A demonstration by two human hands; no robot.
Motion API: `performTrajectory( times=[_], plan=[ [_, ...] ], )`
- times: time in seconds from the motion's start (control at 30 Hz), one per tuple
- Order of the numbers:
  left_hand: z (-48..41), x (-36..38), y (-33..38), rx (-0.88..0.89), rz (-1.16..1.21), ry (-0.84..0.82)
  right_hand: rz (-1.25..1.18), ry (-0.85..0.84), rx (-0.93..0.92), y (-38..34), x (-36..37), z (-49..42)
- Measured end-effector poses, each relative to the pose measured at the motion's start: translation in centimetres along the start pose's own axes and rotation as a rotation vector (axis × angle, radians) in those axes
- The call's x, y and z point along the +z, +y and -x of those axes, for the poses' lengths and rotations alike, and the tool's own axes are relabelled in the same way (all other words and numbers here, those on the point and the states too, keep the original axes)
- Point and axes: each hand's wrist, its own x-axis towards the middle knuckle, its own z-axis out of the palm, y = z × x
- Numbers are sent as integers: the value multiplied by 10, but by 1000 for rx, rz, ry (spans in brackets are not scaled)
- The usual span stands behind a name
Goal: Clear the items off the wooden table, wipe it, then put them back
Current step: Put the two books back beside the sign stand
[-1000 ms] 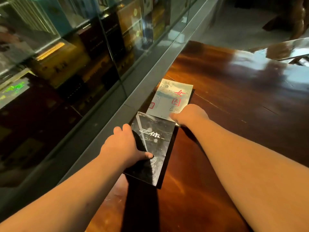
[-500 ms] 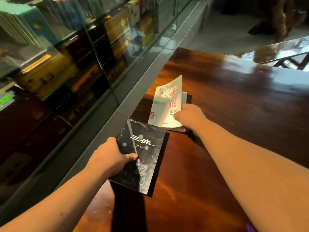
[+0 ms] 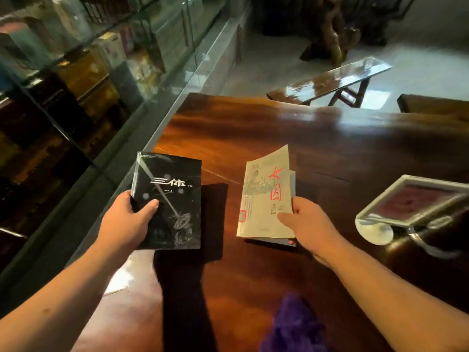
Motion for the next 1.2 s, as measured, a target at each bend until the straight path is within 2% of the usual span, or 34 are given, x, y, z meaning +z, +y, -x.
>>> performTrajectory(
  times=[0.2, 0.37, 0.53, 0.87, 1.0, 1.1, 1.2],
  plan=[
    [-9, 31, 13, -12, 8, -42, -5, -17, 11, 1, 3, 1],
    [7, 97, 33, 18, -63, -104, -15, 26, 59, 36, -39, 5],
    [13, 127, 42, 21, -129, -148, 100, 47, 64, 53, -68, 7],
    [14, 156, 48, 6, -232, -187, 459, 55, 60, 70, -83, 5],
    [16, 158, 46, -11, -348, -205, 803, 62, 102, 66, -84, 8],
    [19, 153, 48, 63, -486, -179, 999, 94, 99, 63, -83, 8],
    [25, 147, 59, 173, -559, -128, 1036, 130, 34, 57, -78, 10]
  ],
)
